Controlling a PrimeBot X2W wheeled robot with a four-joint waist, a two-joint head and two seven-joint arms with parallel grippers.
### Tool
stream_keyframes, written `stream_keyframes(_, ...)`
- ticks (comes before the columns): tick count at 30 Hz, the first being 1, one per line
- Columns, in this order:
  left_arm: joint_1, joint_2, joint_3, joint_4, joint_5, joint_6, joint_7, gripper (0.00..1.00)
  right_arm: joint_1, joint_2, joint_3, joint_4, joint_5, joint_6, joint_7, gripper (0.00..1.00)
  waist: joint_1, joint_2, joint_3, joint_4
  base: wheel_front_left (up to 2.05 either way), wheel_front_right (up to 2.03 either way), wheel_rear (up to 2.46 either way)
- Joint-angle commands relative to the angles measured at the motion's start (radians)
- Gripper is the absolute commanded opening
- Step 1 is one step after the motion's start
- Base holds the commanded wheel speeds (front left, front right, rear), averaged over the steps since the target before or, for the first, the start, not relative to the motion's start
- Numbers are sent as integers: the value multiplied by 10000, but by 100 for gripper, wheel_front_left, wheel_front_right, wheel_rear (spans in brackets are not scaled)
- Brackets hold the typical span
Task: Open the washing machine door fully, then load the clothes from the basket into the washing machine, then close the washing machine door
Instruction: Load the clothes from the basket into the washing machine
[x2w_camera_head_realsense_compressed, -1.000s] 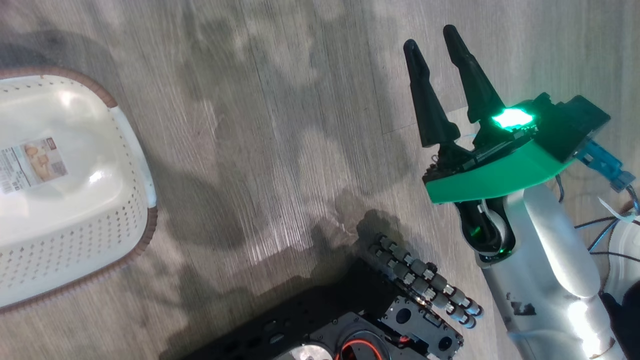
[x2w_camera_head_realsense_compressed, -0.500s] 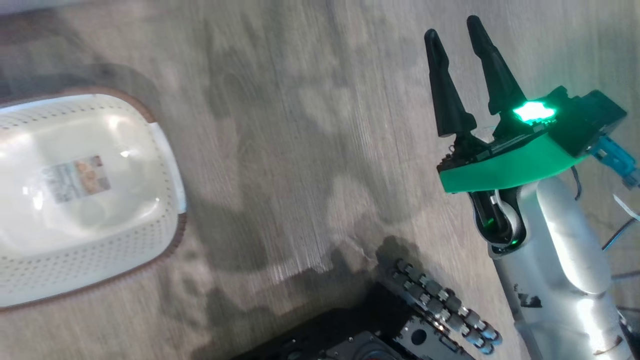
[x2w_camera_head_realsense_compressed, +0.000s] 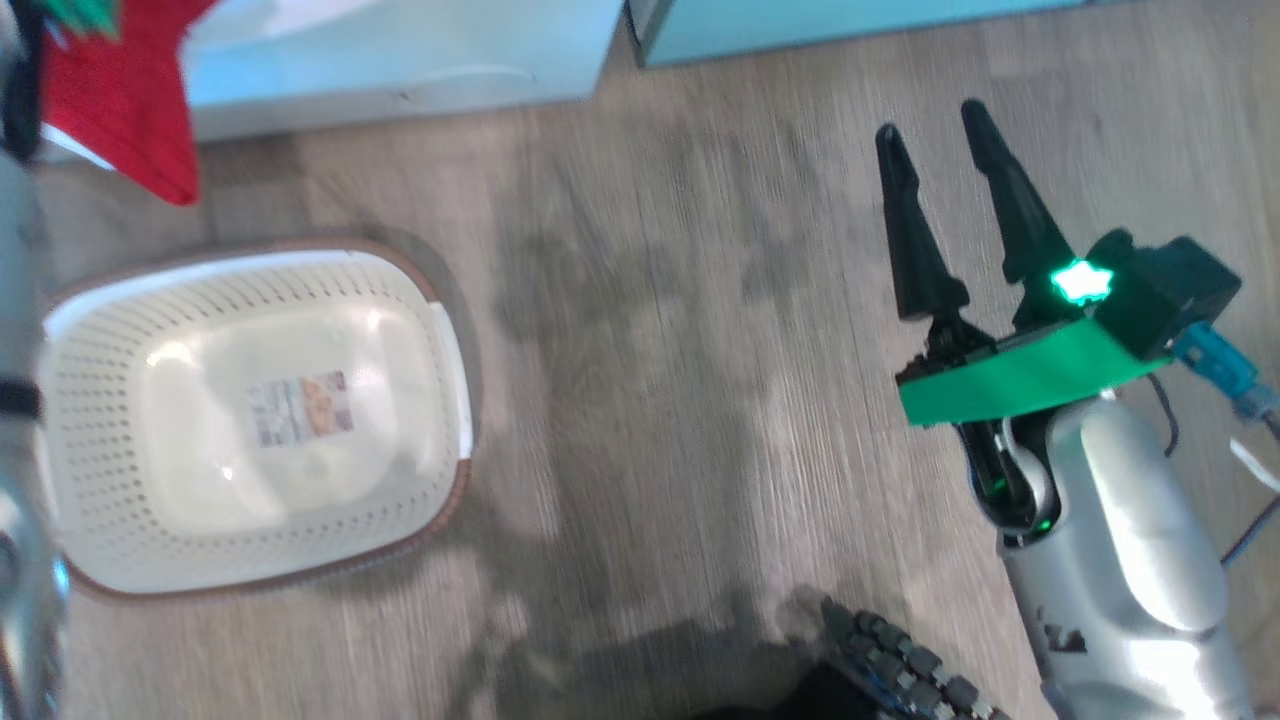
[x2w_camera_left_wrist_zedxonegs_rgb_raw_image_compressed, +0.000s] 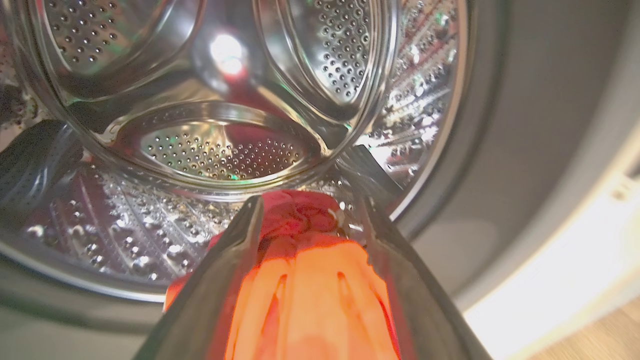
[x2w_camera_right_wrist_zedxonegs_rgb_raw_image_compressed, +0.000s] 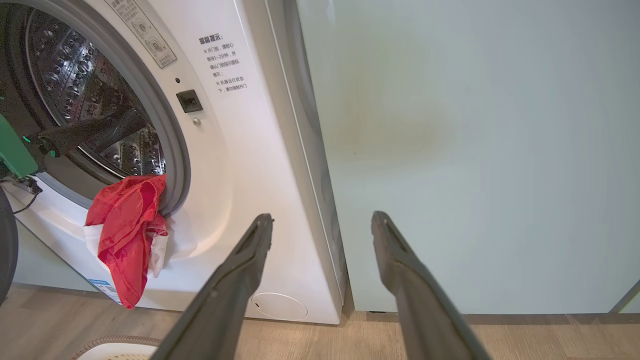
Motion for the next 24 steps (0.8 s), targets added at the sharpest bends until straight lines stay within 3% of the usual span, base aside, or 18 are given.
stream_keyframes(1, 219, 356, 210, -504, -46, 47, -46, 100, 342, 18, 108, -245, -64, 0, -92, 100, 0, -1, -663, 343, 0, 0, 0)
stream_keyframes(6, 2611, 56, 399, -2268, -47, 53, -47, 100, 775, 18, -33, -151, -323, 0, -92, 100, 0, -1, -1417, 592, 0, 0, 0)
stream_keyframes(13, 5770, -582, 918, -5096, 249, 640, -47, 100, 1318, -75, -236, -219, -612, 0, -92, 100, 0, -1, -1808, 957, 0, 0, 0)
stream_keyframes(24, 8931, -1720, 1438, -7664, 1167, 1440, -47, 100, 1759, -126, -201, -281, -630, 0, -92, 100, 0, -1, -1970, 1102, 0, 0, 0)
